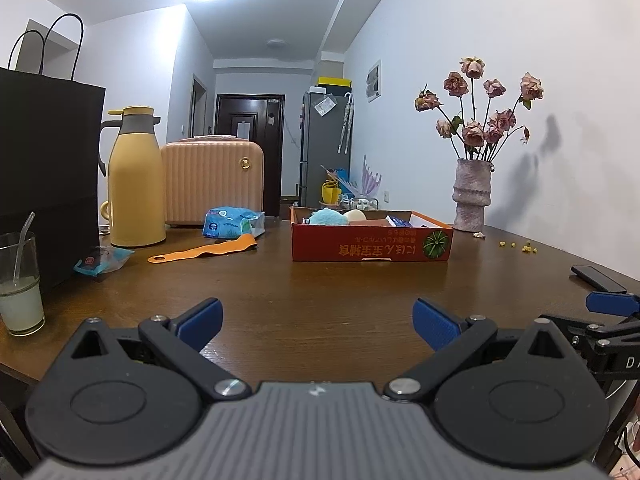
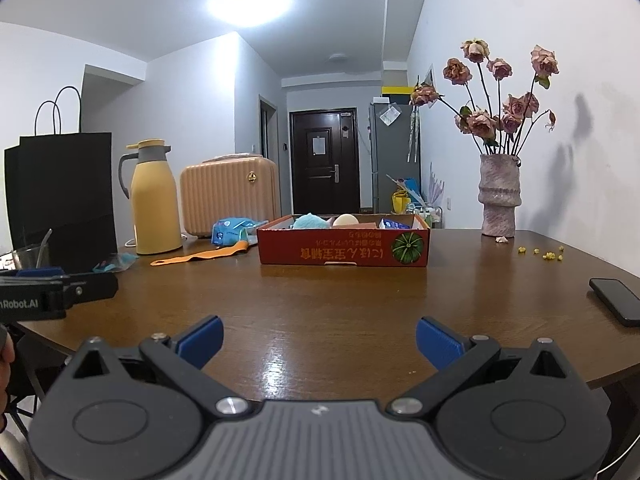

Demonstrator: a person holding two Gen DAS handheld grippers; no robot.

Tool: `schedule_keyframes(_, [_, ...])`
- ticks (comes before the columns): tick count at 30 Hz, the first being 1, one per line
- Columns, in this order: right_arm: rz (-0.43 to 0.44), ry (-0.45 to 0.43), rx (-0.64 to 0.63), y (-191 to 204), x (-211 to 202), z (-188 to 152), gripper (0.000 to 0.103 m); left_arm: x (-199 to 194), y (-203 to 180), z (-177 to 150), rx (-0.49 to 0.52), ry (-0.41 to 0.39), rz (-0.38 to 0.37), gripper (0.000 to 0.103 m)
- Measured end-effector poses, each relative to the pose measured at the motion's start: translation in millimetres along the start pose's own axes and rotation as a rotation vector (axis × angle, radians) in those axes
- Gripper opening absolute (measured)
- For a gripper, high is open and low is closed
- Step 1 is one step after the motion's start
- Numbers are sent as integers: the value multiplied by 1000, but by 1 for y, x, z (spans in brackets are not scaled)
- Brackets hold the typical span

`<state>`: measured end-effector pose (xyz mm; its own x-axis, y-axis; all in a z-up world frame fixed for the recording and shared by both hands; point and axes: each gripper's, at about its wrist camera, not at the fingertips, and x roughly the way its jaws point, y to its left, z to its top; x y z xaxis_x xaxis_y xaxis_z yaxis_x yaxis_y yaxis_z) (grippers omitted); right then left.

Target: Organize soft objects

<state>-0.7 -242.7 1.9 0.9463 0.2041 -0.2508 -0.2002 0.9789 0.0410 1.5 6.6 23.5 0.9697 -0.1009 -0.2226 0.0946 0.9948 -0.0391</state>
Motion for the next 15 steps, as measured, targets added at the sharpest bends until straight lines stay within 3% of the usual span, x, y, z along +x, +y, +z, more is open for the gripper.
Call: schedule_keyframes(15, [-5,2,9,-2,1,0,103,1,1,-2,0,5,1,103])
